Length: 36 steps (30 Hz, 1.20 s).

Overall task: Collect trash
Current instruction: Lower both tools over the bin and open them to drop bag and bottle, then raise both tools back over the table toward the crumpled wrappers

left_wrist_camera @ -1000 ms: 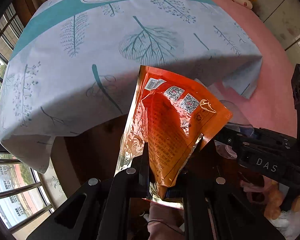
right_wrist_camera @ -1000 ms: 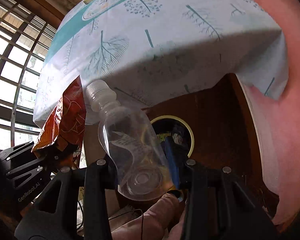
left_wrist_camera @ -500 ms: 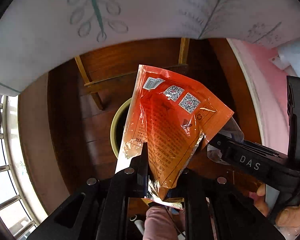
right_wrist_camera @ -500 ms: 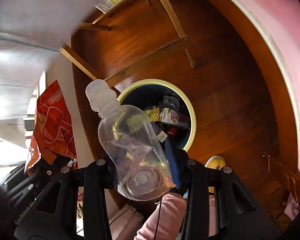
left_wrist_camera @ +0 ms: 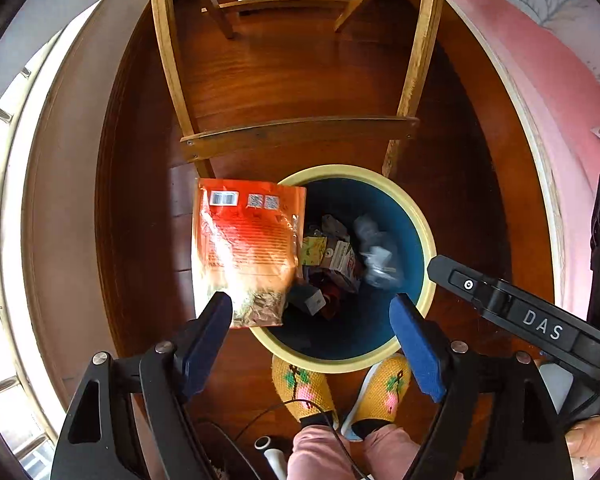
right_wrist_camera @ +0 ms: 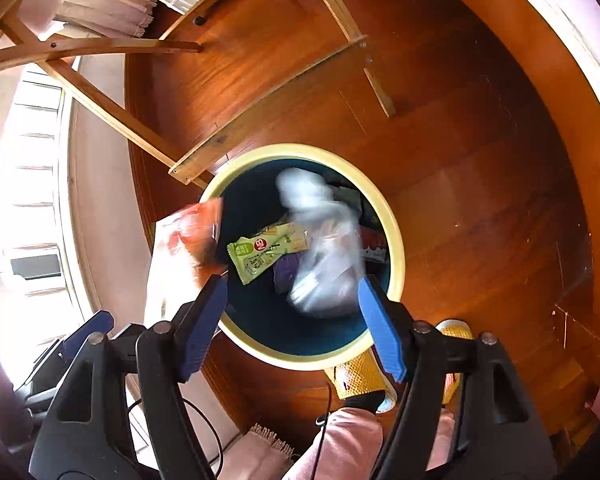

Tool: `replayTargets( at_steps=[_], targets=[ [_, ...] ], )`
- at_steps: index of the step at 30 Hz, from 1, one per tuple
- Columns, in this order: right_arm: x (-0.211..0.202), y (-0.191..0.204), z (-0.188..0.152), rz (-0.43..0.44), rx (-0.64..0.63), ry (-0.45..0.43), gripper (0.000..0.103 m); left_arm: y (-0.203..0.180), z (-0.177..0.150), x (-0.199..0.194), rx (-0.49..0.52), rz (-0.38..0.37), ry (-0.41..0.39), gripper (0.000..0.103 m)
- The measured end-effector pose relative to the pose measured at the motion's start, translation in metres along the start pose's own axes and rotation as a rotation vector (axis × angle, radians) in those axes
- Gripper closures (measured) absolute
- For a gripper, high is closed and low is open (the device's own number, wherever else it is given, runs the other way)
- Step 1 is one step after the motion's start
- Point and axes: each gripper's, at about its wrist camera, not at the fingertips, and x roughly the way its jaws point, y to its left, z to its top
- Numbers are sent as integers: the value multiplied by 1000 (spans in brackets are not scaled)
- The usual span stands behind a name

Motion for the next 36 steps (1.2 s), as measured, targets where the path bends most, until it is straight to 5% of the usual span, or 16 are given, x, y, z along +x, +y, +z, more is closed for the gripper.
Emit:
replayTargets(
  at_steps=[22, 28, 36],
  targets=[
    [-29, 30, -16, -53, -132, -66, 37, 19, 0, -46, -16, -3, -92, 21],
    [-90, 50, -19, -53, -154, -83, 37, 8, 7, -120, -2, -25, -131, 21],
    [-223, 93, -25, -37, -211, -174, 36, -10, 16, -264, 46, -69, -229, 21]
  ],
)
